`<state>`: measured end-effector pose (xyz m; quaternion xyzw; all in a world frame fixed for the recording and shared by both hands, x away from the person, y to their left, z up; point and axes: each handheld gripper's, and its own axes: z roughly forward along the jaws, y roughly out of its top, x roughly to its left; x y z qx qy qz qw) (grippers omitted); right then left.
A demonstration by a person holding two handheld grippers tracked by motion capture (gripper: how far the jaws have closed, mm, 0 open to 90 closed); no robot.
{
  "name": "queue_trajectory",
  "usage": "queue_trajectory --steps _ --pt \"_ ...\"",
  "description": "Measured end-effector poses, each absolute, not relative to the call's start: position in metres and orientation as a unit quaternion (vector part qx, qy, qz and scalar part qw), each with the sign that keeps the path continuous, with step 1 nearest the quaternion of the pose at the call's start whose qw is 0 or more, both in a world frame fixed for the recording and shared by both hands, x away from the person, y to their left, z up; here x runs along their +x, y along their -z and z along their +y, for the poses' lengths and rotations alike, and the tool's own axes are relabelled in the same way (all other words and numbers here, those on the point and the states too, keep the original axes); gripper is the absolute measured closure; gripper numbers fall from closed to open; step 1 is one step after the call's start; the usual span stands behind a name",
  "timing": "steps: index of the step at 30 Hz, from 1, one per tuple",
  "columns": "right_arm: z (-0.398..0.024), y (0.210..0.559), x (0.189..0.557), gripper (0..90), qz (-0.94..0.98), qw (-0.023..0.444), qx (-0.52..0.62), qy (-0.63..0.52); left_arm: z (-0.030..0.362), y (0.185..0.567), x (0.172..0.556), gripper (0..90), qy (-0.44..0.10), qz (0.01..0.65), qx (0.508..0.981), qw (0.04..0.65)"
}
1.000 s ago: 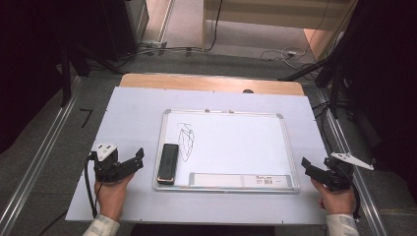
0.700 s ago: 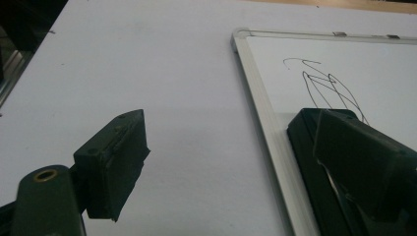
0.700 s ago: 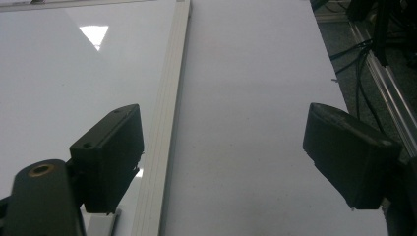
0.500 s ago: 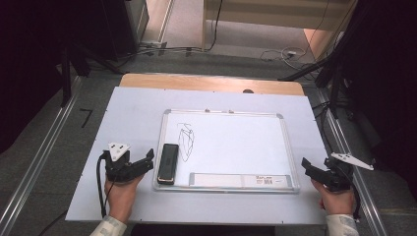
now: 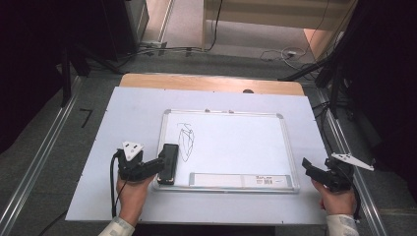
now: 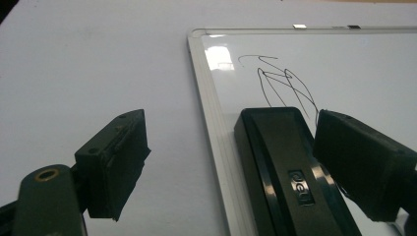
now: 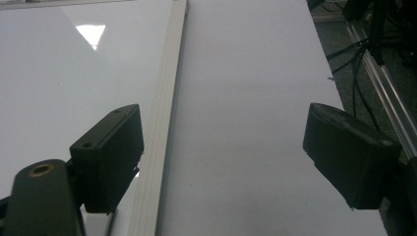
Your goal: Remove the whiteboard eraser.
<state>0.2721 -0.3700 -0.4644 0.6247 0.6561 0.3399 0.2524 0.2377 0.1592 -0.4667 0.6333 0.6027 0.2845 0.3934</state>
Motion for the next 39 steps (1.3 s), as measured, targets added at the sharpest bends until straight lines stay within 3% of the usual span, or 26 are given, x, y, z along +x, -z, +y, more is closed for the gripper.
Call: queue_trajectory --steps 22,30,39 --pt "-0.371 0.464 0.271 14.1 0.656 0.253 0.624 -0.341 0.116 0.486 0.255 17.7 -0.268 0.601 0.665 0.353" --pt "-0.371 0.464 0.271 14.2 0.655 0.253 0.624 -0.342 0.109 0.491 0.257 28.0 -0.261 0.608 0.667 0.342" --pt "-0.372 0.464 0.271 14.1 0.654 0.253 0.625 -0.341 0.105 0.496 0.258 31.2 -0.263 0.621 0.665 0.320"
